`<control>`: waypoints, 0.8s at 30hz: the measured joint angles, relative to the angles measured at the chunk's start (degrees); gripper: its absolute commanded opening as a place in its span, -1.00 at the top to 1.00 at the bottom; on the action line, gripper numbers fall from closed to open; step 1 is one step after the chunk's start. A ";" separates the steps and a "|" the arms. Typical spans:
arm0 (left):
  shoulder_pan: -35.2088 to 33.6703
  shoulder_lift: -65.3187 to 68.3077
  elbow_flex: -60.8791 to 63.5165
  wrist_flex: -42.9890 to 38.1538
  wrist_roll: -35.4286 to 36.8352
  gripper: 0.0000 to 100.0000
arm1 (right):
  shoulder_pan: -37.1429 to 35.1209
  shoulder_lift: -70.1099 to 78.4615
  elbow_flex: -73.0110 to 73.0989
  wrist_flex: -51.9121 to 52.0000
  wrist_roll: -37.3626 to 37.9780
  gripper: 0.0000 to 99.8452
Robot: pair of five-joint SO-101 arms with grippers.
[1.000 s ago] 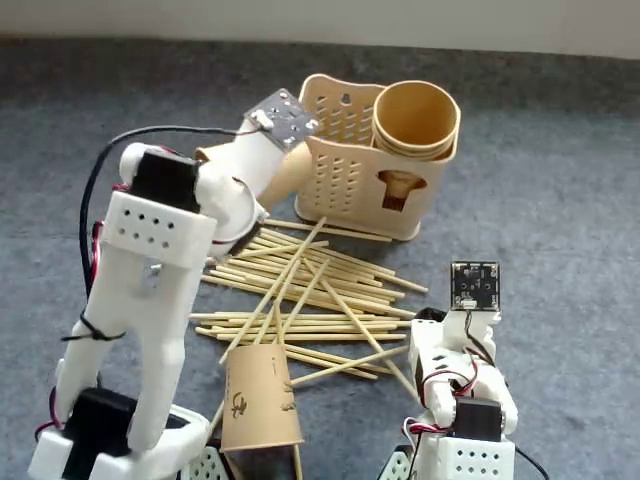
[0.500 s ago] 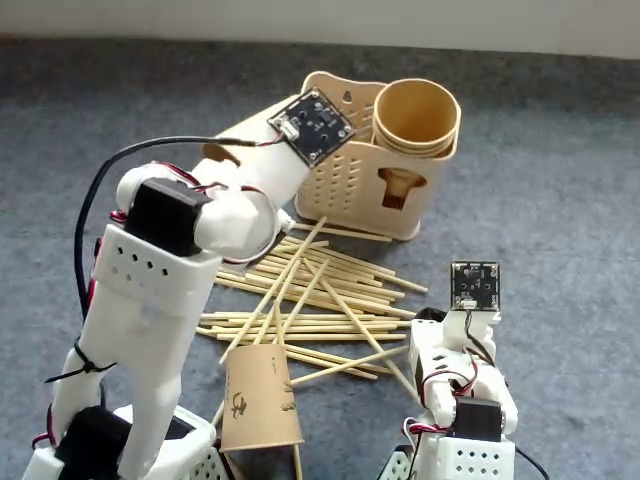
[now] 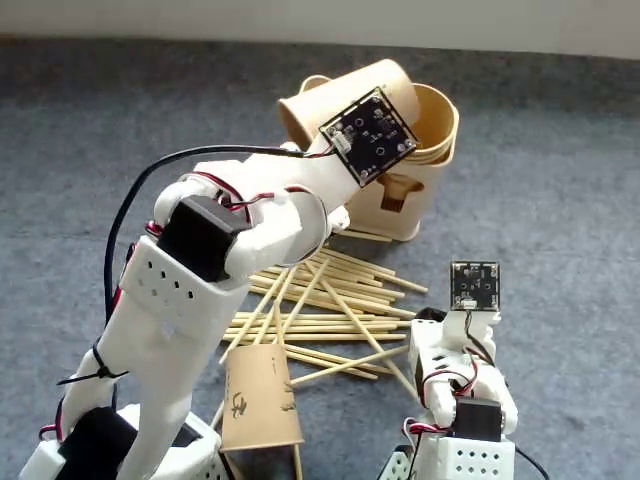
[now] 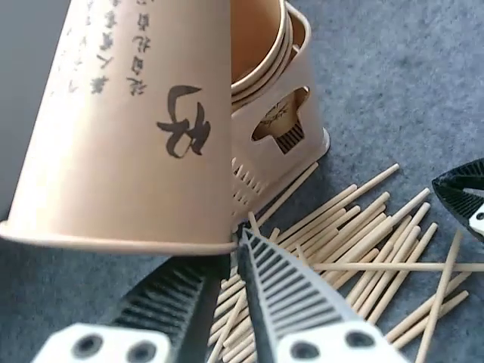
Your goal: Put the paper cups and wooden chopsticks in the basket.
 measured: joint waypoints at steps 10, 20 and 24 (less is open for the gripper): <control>1.49 4.66 -0.09 -5.01 -0.09 0.98 | 0.00 0.00 0.00 0.00 0.00 0.99; 1.67 8.26 -3.08 -5.19 -0.09 0.74 | 0.00 0.00 0.00 0.00 0.00 0.99; 1.67 8.62 -5.54 -5.19 -0.09 0.74 | 0.00 0.00 0.00 0.00 0.00 0.99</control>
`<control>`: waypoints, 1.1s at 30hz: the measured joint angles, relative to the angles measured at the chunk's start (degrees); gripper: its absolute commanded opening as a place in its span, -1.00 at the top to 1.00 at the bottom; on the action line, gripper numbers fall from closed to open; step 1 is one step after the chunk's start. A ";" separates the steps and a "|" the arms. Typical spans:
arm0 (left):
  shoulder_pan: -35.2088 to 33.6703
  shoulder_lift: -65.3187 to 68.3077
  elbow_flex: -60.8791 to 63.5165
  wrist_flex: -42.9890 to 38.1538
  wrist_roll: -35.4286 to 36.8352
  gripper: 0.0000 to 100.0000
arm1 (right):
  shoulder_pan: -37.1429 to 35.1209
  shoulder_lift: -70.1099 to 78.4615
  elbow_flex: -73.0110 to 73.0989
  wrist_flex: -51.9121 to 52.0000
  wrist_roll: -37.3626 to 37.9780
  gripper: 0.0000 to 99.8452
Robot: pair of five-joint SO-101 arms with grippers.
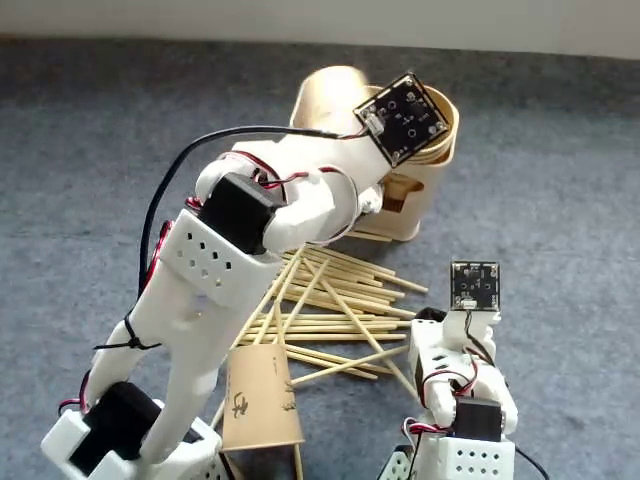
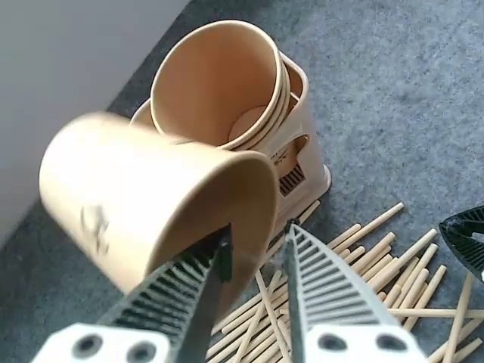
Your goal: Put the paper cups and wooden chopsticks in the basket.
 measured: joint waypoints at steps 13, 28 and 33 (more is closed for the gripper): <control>-1.58 0.00 -4.48 -2.46 4.40 0.74 | 0.00 0.00 0.00 0.00 0.00 0.99; -8.35 0.09 -3.69 -1.05 4.66 0.74 | 0.00 0.00 0.00 0.00 0.00 0.99; -8.70 0.09 -3.69 -1.05 4.66 0.73 | 0.00 0.00 0.00 0.00 0.00 0.99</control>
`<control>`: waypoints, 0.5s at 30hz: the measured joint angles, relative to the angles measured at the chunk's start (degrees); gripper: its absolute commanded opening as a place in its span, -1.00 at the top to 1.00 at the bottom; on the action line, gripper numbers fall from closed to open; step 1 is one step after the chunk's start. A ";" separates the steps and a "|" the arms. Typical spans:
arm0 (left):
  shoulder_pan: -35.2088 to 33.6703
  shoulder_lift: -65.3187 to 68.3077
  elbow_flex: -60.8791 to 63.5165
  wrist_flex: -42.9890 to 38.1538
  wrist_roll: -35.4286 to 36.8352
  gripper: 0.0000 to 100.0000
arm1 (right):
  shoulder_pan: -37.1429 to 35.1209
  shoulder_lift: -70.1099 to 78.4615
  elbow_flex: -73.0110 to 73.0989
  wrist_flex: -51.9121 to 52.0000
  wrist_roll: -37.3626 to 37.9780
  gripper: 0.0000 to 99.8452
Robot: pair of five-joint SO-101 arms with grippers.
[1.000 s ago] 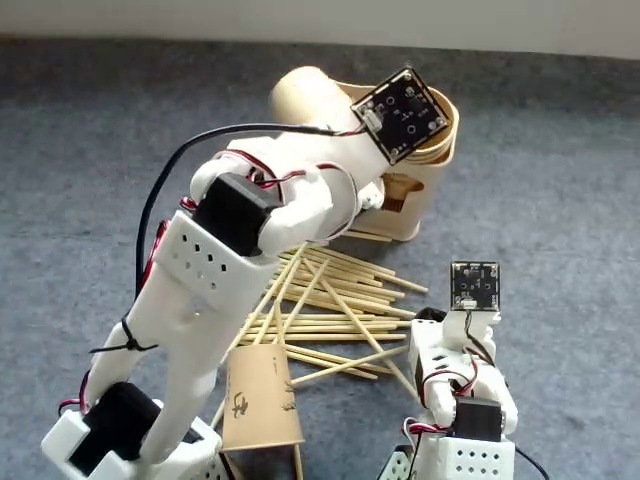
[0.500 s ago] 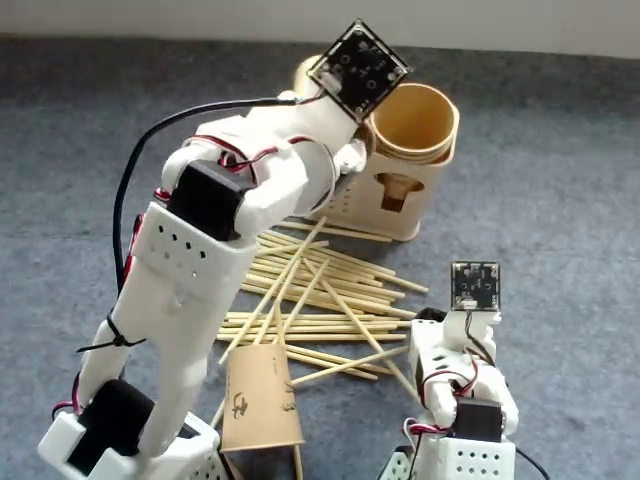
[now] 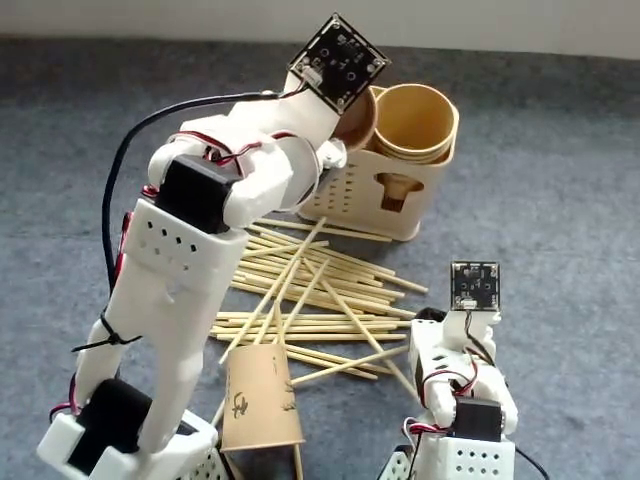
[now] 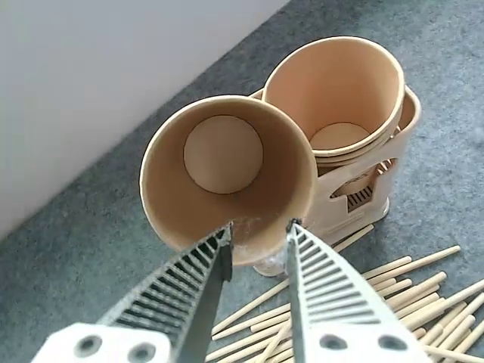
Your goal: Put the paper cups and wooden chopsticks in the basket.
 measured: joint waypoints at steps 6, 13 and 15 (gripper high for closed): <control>1.41 0.00 0.00 0.88 0.00 0.68 | 0.00 0.00 0.00 0.00 0.00 0.99; 4.13 0.00 0.00 2.02 0.00 0.64 | 0.00 0.00 0.00 0.00 0.00 0.99; 4.04 0.00 0.53 2.02 0.00 0.64 | 0.00 0.00 0.00 0.00 0.00 0.99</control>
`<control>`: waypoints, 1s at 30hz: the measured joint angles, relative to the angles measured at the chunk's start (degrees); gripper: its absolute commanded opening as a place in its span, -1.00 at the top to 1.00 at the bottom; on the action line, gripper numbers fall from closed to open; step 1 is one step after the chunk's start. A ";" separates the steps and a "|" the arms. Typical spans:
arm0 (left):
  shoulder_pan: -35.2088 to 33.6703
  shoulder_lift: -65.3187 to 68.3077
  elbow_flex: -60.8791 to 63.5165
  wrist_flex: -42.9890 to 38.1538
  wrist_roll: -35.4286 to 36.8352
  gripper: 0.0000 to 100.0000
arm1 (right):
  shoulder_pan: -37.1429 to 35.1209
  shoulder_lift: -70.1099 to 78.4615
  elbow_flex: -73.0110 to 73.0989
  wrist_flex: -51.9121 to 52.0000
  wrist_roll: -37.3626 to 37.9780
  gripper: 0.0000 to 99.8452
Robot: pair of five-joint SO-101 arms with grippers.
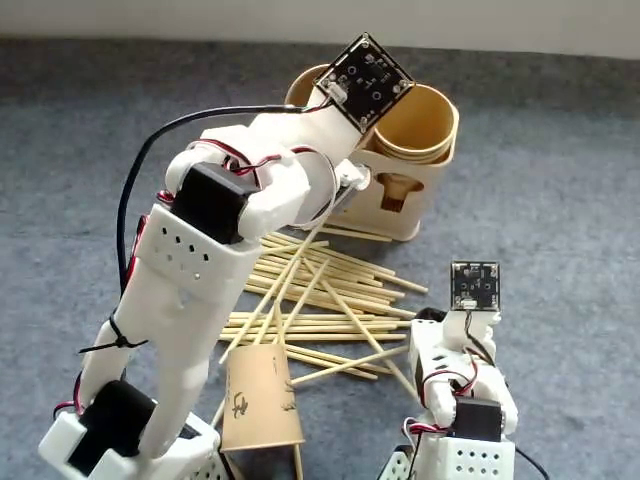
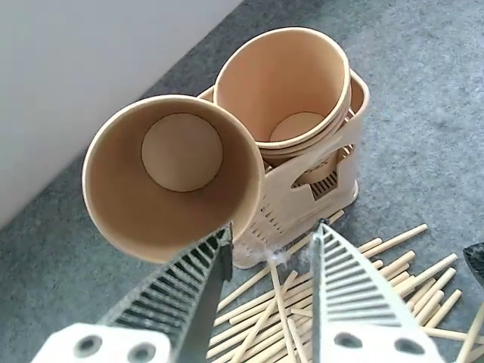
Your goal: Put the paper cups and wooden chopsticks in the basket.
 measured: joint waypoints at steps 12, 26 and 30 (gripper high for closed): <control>-4.40 7.74 3.25 -8.18 -2.02 0.78 | 0.00 0.00 0.00 0.00 0.00 0.99; -3.69 3.87 5.19 -12.57 -2.11 0.99 | 0.00 0.00 0.00 0.00 0.00 0.99; -2.81 -1.85 5.36 -12.66 -2.11 0.99 | 0.00 0.00 0.00 0.00 0.00 0.99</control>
